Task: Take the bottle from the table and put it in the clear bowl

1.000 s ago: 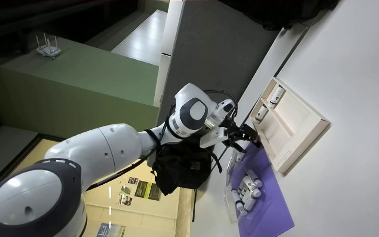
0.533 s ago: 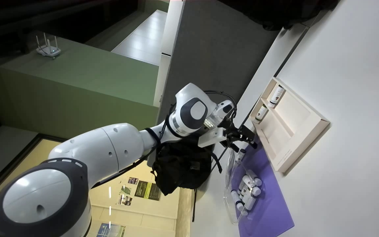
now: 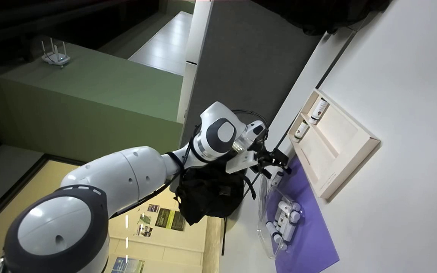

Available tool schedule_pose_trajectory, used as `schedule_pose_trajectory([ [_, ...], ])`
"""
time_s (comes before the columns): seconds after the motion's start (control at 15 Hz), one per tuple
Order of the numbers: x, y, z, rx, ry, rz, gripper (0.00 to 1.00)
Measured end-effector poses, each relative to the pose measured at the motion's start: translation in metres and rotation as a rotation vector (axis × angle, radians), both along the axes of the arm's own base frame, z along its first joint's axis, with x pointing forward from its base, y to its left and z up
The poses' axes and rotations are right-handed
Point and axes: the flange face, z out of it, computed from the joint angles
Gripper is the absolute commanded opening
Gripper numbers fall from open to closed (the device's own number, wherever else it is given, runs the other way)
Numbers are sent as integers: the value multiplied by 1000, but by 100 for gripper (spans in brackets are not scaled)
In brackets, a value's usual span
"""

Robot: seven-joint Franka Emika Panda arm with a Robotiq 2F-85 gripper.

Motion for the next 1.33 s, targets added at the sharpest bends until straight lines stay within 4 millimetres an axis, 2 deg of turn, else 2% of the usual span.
schedule_pose_trajectory([
  [0.27,0,21,0,-2,2,23,100],
  [0.53,0,34,0,-13,20,1,100],
  [1.13,-1,36,0,-17,26,-9,100],
  [1.33,0,39,-3,14,34,-95,100],
])
